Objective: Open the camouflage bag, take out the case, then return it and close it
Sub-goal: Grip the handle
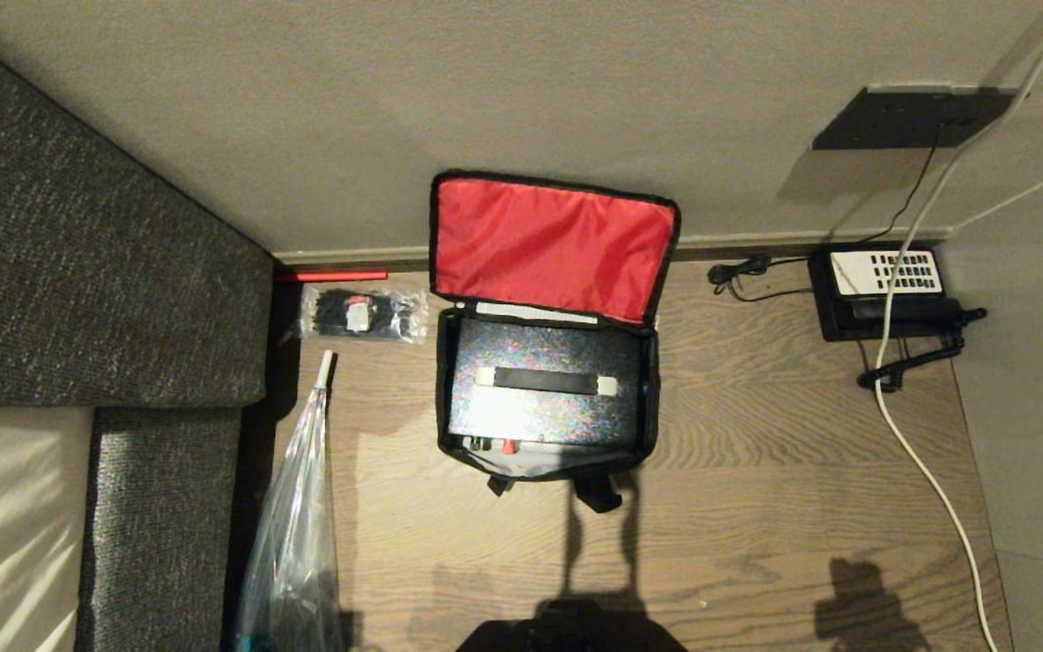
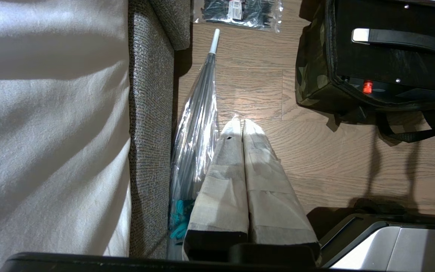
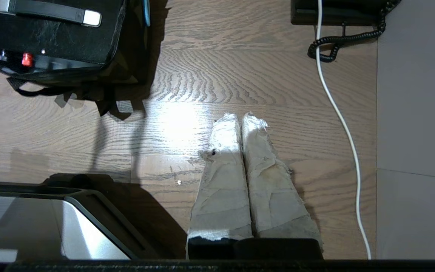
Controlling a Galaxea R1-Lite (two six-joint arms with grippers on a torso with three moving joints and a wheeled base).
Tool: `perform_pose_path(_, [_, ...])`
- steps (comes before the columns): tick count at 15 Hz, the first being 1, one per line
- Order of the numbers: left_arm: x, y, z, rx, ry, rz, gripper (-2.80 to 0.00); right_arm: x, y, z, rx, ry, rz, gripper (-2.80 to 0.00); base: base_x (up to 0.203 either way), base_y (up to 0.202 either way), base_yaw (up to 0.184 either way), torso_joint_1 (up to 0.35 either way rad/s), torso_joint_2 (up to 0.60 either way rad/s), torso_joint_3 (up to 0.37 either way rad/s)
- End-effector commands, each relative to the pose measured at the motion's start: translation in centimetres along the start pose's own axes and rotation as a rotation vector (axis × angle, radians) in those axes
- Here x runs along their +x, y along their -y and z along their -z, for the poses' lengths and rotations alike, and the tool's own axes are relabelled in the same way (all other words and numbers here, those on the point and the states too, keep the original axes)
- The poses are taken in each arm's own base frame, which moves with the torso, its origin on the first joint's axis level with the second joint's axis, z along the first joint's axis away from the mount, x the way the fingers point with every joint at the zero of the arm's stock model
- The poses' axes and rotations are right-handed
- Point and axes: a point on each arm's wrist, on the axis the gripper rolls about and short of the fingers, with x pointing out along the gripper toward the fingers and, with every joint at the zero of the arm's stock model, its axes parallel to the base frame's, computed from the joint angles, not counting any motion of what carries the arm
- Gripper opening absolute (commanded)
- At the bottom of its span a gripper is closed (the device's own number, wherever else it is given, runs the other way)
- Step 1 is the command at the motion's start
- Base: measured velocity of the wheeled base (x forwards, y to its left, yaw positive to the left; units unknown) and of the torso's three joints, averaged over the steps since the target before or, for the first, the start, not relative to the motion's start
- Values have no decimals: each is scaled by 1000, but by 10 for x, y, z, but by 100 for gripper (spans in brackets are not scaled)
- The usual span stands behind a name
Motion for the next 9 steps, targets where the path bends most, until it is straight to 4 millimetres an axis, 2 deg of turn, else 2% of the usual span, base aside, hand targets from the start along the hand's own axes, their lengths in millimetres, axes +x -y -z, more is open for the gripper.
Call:
perform_pose_path(1, [0, 0, 1, 0, -1, -1, -280, 0, 0, 0, -36, -2, -4, -280, 0, 0, 0, 0, 0, 0])
perform_pose_path(9, [0, 0, 1, 0, -1, -1, -280, 0, 0, 0, -4, -2, 0, -280, 0, 0, 0, 0, 0, 0])
